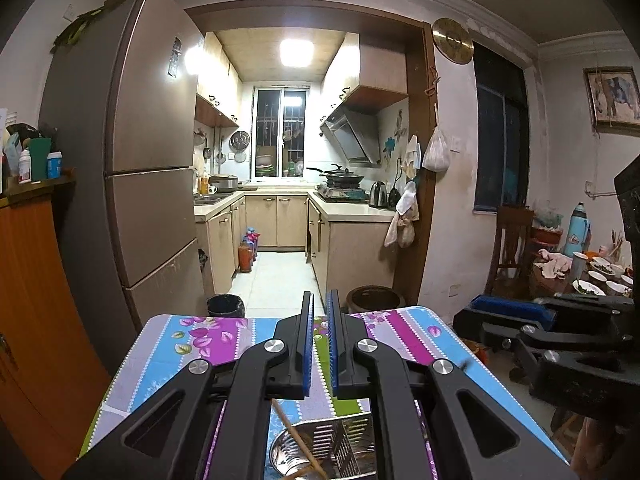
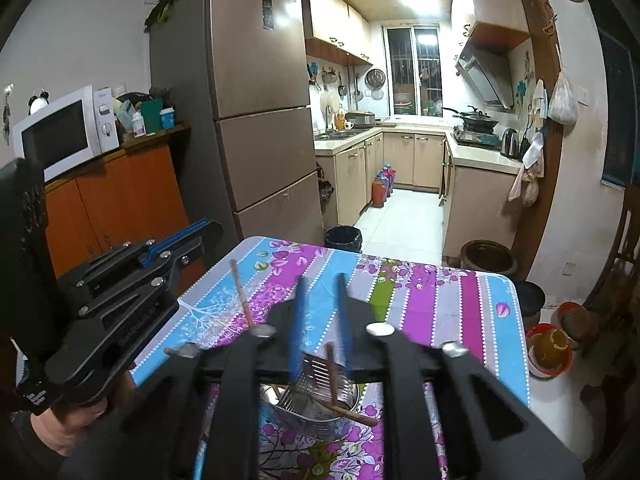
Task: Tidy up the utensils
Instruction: 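Lower both chopsticks into the holder and open both tools, then move both open tools back toward the remaining chopsticks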
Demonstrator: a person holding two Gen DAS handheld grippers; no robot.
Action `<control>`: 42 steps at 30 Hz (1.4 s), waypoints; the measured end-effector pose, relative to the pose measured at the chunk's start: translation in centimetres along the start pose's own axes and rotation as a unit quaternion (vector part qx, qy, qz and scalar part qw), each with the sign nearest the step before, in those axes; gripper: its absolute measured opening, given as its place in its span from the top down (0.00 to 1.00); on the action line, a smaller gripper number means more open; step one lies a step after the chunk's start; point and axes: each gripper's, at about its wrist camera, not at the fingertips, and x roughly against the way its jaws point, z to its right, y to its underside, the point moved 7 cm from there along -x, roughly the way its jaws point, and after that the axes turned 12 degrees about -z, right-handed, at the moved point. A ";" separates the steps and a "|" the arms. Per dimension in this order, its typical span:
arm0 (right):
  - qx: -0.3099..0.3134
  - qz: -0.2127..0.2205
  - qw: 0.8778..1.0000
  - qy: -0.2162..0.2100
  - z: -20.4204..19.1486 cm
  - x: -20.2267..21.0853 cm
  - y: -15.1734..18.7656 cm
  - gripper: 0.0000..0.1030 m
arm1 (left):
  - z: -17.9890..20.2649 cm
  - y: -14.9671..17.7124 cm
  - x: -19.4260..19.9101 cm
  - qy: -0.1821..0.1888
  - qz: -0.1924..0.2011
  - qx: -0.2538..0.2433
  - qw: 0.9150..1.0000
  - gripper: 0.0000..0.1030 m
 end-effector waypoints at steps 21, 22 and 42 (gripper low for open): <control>0.055 0.175 0.982 0.034 -7.4 19.9 13.8 0.06 | -2.1 8.7 18.5 -0.012 0.106 -0.010 0.994 0.34; 0.059 0.184 0.980 0.042 -7.9 20.3 14.5 0.06 | -2.3 9.6 19.4 -0.017 0.110 -0.013 0.994 0.30; -0.031 0.034 0.999 0.023 -8.0 10.4 35.6 0.63 | -5.7 33.4 19.0 -0.051 -0.067 -0.026 0.996 0.25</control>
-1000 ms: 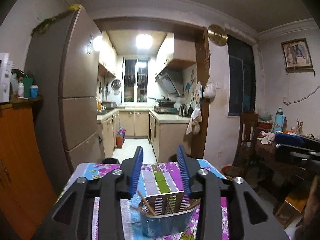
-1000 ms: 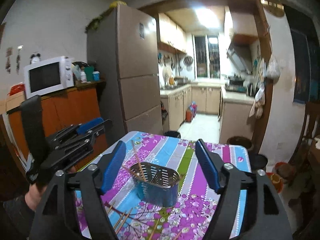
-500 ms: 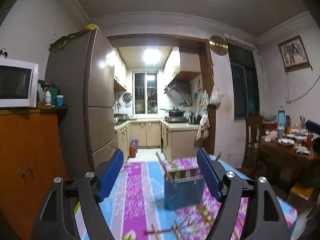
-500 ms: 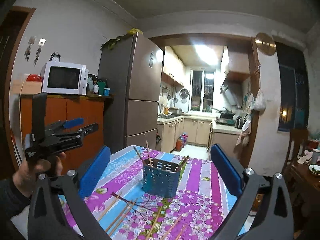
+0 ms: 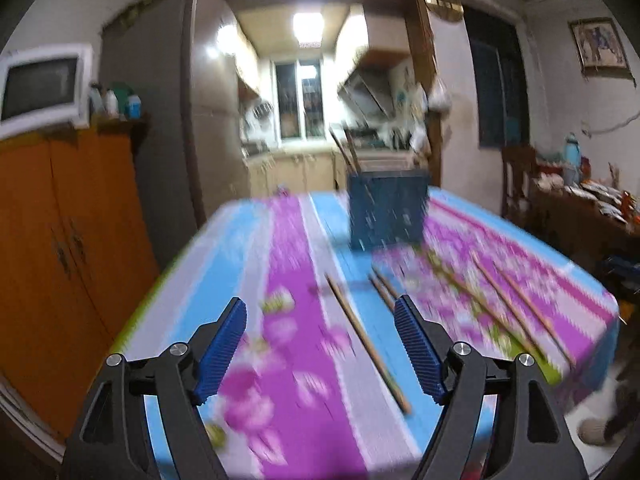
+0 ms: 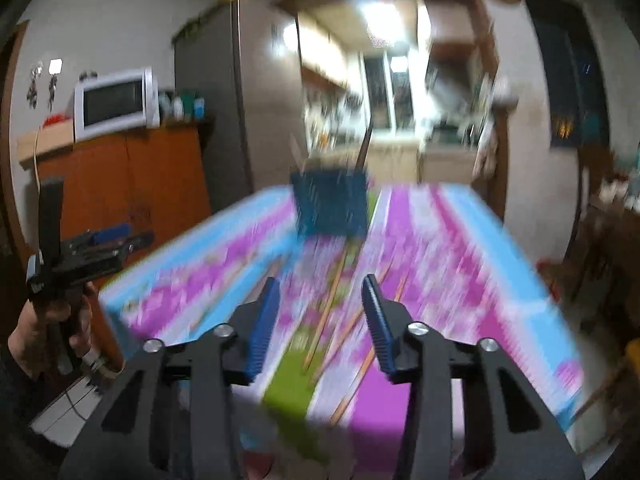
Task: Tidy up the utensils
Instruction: 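Move both open tools back toward the remaining chopsticks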
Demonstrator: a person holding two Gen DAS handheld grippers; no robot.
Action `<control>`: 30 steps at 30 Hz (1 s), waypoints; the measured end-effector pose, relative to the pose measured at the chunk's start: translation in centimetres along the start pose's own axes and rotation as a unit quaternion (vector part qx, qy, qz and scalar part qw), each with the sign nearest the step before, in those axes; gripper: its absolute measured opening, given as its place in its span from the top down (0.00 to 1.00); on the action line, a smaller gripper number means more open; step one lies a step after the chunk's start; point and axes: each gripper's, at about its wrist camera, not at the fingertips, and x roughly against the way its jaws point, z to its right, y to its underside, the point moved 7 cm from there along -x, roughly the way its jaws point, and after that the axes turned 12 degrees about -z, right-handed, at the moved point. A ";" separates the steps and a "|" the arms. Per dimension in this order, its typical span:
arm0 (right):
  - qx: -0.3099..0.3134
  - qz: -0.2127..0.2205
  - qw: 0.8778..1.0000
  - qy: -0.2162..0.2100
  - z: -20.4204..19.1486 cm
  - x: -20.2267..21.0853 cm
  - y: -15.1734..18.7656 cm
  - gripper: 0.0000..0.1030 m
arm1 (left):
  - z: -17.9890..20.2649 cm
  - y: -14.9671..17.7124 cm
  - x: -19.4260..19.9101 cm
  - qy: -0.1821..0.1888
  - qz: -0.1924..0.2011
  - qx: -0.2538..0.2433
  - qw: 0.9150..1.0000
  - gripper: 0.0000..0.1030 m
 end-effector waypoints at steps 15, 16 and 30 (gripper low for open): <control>-0.003 -0.052 0.996 0.071 -0.3 -6.6 5.1 0.86 | 3.4 3.8 -2.5 0.017 -0.035 -0.022 0.999 0.25; -0.004 -0.051 0.996 0.073 -0.4 -6.7 5.1 0.86 | 3.4 3.8 -2.5 0.017 -0.034 -0.022 0.999 0.25; -0.011 -0.038 0.993 0.110 0.0 -7.3 4.7 0.92 | 3.8 5.5 -3.4 0.032 -0.043 -0.010 0.999 0.30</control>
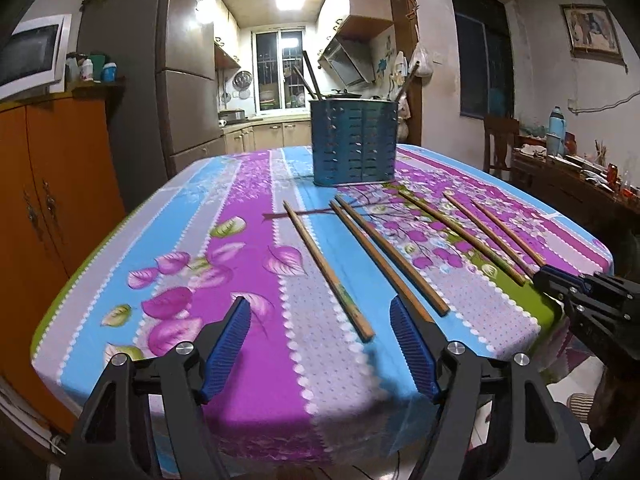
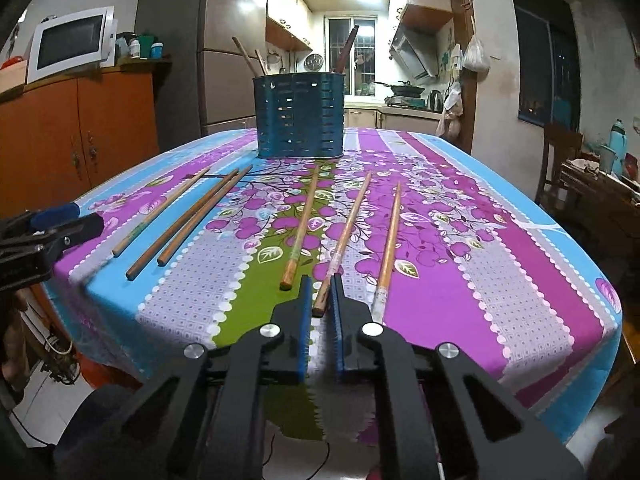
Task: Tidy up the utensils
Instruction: 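Move both open tools back toward the remaining chopsticks, then close the left tool on a chopstick while the right tool closes on another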
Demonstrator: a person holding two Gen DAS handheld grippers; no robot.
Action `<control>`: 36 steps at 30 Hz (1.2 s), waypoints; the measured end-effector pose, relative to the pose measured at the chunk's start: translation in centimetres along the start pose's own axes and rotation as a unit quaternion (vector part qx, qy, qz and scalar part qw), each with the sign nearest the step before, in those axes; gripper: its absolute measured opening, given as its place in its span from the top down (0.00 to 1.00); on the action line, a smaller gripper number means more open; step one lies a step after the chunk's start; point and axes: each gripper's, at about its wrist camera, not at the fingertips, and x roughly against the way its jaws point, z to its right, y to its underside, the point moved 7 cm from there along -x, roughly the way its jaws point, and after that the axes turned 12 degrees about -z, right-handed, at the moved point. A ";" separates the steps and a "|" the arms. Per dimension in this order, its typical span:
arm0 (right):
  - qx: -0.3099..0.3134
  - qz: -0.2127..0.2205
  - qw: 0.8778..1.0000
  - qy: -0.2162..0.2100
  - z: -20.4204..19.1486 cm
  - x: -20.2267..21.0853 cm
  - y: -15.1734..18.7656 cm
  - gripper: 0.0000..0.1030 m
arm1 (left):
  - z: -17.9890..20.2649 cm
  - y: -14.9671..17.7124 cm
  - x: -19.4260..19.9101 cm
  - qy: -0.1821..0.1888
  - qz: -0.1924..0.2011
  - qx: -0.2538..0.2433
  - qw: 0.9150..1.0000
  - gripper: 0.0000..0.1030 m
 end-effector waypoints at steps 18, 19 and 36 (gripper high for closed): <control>0.003 0.000 1.000 -0.008 0.1 0.0 0.2 0.92 | 2.2 1.0 -2.3 -0.030 -0.002 -0.009 0.999 0.89; 0.003 0.001 1.000 -0.008 0.1 0.0 0.2 0.92 | 2.1 1.0 -2.4 -0.037 -0.002 -0.011 0.999 0.90; 0.007 0.010 1.000 0.002 -0.1 0.1 0.4 0.92 | 1.0 1.4 -2.2 -0.051 0.019 -0.003 0.999 0.90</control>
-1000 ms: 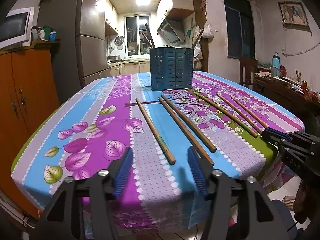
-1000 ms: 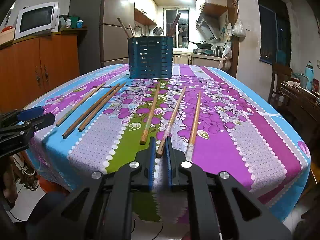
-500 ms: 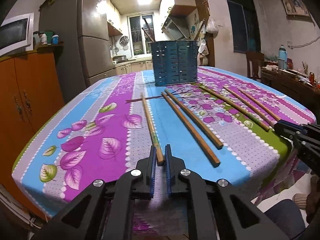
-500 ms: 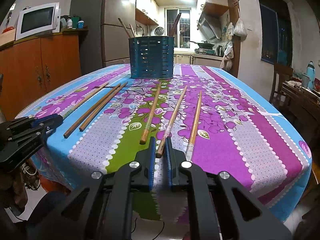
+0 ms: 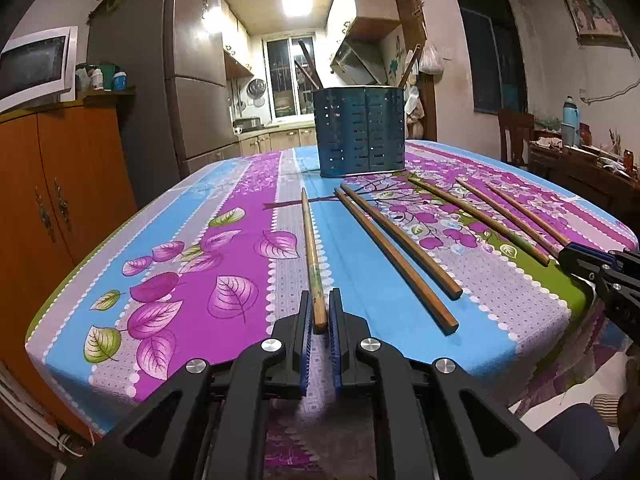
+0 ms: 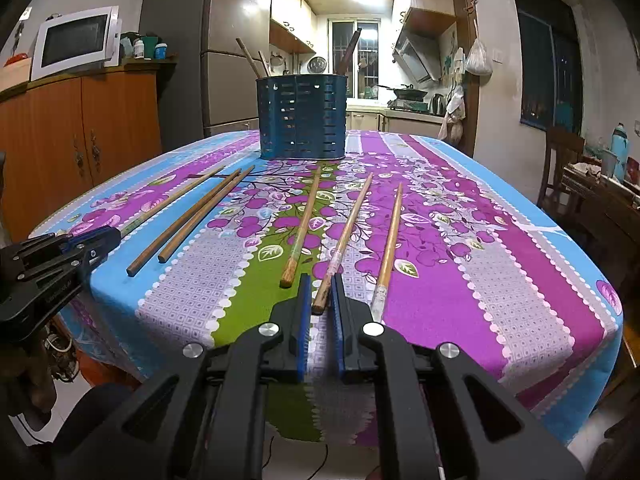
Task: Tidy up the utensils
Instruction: 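Close the left tool on a chopstick while the right tool closes on another, then lift both held chopsticks and carry them above the blue slotted holder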
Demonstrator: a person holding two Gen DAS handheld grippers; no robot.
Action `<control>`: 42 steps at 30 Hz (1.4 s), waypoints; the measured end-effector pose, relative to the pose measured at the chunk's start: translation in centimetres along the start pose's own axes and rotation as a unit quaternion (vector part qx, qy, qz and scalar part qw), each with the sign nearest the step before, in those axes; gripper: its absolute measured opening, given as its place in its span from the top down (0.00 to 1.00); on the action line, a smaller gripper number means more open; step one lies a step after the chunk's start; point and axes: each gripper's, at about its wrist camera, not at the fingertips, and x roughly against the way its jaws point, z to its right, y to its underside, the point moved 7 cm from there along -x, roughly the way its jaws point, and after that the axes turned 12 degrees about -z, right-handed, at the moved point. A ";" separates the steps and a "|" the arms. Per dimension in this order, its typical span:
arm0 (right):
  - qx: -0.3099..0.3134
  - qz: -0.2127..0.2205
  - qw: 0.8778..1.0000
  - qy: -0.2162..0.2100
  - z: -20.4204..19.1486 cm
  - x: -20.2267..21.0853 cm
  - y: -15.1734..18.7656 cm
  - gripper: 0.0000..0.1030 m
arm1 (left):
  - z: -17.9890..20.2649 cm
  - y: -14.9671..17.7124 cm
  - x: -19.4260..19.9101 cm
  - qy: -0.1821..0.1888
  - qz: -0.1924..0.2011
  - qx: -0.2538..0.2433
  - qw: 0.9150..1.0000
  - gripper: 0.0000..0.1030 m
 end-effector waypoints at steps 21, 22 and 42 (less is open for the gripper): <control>-0.035 0.015 0.999 -0.003 0.7 0.2 -0.2 0.95 | 0.3 0.3 0.3 -0.005 0.032 0.000 0.999 0.92; -0.038 0.024 0.999 -0.003 0.9 0.6 -0.3 0.95 | 0.2 0.3 0.4 -0.004 0.031 0.000 1.000 0.93; 0.054 0.193 0.980 -0.012 1.9 10.8 -14.2 0.96 | -1.1 -12.0 9.9 -0.022 0.201 -0.003 0.979 0.92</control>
